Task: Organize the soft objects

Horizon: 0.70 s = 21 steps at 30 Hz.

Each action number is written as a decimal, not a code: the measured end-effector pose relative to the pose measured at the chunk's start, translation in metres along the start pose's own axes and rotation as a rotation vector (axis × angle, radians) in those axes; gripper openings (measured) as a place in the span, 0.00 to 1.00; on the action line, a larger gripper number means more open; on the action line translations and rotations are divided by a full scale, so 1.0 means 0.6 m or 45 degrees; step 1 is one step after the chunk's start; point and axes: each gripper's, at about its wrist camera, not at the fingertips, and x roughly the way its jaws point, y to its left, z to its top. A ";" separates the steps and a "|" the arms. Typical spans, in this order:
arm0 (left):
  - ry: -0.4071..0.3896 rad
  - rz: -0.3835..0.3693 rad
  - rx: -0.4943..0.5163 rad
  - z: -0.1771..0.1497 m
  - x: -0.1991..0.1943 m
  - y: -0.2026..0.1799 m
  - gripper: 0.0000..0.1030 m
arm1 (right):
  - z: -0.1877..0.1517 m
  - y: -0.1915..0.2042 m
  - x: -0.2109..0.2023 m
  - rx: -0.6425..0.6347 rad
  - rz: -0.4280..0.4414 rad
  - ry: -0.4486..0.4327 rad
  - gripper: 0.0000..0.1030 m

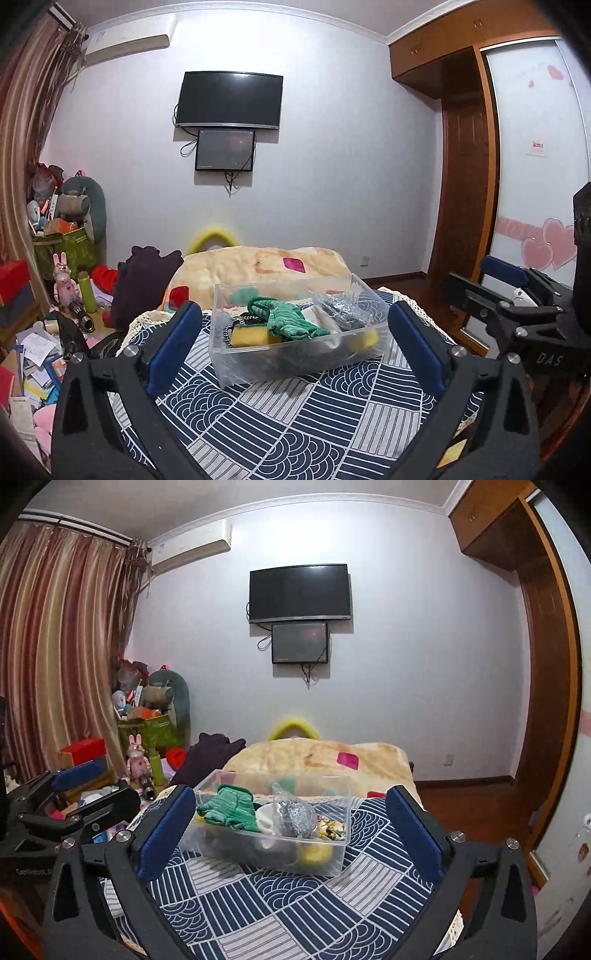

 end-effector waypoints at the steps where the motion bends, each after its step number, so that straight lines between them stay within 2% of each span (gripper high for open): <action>1: 0.001 -0.001 -0.001 -0.001 0.000 0.001 0.99 | -0.002 0.001 -0.001 -0.004 0.001 0.001 1.00; 21: 0.011 0.001 -0.035 -0.009 0.000 0.008 1.00 | -0.017 0.004 -0.007 0.020 0.014 0.011 1.00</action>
